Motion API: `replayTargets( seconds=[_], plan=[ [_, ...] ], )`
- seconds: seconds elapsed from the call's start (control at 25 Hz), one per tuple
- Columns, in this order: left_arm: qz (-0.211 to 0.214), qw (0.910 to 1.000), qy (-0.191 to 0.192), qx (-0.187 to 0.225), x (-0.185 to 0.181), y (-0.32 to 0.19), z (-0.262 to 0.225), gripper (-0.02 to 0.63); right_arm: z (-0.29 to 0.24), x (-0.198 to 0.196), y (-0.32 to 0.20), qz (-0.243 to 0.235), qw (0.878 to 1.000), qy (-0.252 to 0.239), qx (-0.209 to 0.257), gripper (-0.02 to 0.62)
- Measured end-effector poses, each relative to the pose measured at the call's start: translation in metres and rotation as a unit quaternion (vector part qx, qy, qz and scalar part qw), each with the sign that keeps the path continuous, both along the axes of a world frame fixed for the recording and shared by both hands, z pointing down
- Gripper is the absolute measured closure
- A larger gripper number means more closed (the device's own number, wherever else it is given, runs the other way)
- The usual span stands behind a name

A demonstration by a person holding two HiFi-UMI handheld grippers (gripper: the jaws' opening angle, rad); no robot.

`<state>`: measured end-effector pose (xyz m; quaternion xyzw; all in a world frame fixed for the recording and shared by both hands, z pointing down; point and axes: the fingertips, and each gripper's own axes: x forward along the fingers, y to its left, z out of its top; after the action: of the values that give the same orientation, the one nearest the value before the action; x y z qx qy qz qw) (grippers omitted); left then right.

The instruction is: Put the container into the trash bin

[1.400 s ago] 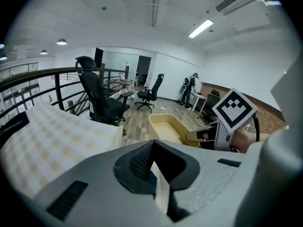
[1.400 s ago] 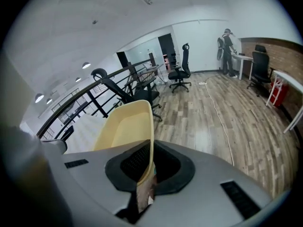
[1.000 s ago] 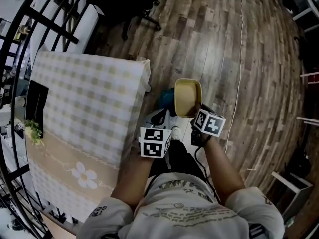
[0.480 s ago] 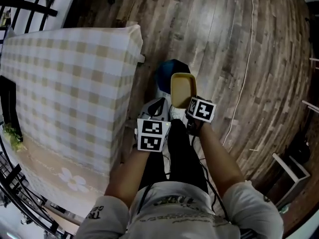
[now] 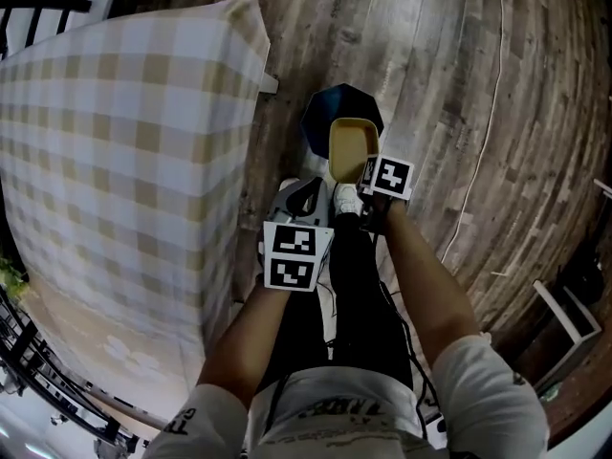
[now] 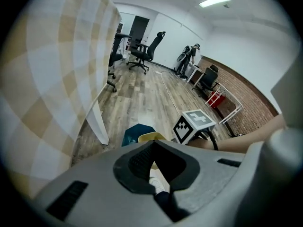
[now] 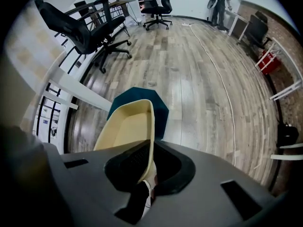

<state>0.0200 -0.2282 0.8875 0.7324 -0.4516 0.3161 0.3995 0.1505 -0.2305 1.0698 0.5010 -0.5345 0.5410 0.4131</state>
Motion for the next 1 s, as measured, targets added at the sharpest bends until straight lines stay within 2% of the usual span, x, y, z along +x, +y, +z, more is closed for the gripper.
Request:
replayTargets(
  seconds=[0.16,0.28,0.36,0.4,0.48,0.6,0.68,0.88,1.0],
  plan=[
    [-0.003,1.0,-0.001,-0.001,-0.016,0.012,0.003,0.601,0.006,-0.023,-0.006,0.005,1.0,-0.015,0.013,0.567],
    [-0.006,0.9998,0.018,-0.006,-0.036,0.017,0.035,0.601,0.029,-0.048,-0.014,0.019,0.999,-0.032,0.029,0.461],
    [-0.004,0.9997,0.022,-0.01,-0.043,0.015,0.045,0.601,0.032,-0.057,-0.021,0.029,0.998,-0.035,0.038,0.451],
    [-0.002,0.9997,0.024,-0.011,-0.045,0.012,0.045,0.601,0.028,-0.06,-0.027,0.029,0.998,-0.03,0.047,0.46],
    [0.003,0.9996,0.026,-0.01,-0.047,0.002,0.044,0.601,0.016,-0.065,-0.038,0.017,0.997,-0.022,0.067,0.591],
    [0.0,0.9997,0.023,-0.008,-0.046,-0.012,0.035,0.601,-0.012,-0.066,-0.048,-0.04,0.993,-0.011,0.11,0.592],
    [-0.006,0.9998,0.018,-0.001,-0.04,-0.021,0.021,0.601,-0.04,-0.062,-0.055,-0.06,0.988,-0.014,0.144,0.593],
    [-0.006,0.9991,0.033,0.026,-0.028,-0.04,0.025,0.601,-0.073,-0.053,-0.065,-0.035,0.978,-0.02,0.205,0.592],
    [-0.006,0.9986,0.036,0.039,-0.01,-0.039,-0.002,0.601,-0.123,-0.043,-0.066,-0.022,0.97,-0.033,0.239,0.594]
  ],
)
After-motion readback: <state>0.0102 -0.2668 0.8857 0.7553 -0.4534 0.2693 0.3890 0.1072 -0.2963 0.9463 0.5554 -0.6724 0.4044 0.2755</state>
